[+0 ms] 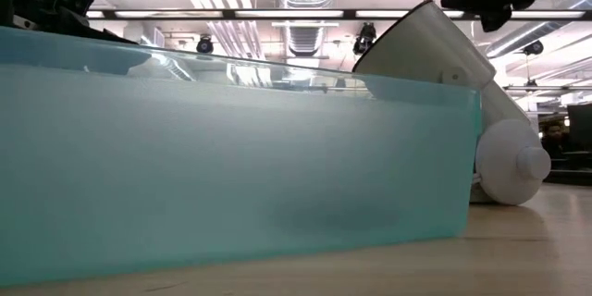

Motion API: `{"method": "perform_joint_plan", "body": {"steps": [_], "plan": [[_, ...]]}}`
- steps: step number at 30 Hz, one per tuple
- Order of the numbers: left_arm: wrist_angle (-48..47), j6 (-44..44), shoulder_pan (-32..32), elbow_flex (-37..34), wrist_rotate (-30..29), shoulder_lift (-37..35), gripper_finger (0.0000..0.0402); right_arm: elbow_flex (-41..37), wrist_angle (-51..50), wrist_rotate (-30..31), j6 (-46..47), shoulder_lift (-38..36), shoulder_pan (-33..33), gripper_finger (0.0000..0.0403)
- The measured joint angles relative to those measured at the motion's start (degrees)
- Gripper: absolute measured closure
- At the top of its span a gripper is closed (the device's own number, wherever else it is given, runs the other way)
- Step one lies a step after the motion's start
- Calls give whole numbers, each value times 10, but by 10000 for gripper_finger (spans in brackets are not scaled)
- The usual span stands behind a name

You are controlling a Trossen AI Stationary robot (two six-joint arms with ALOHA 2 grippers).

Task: Pick & Place School Supplies
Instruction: Put the blue eraser into the green bin

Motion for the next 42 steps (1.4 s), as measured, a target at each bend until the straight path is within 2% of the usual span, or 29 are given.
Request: {"method": "perform_joint_plan", "body": {"steps": [8,15,23,30,42], "plan": [[0,0,0,0,0,0,262,-8,8,-43,-46,-21,-30,294],[0,0,0,0,0,0,262,-61,114,-158,-55,-50,-98,291],[0,0,0,0,0,0,262,-88,132,-289,-14,-52,-206,291],[0,0,0,0,0,0,262,-89,91,-297,-19,-59,-230,290],[-1,0,0,0,0,0,262,-90,-17,-294,-22,-164,-230,289]]}}
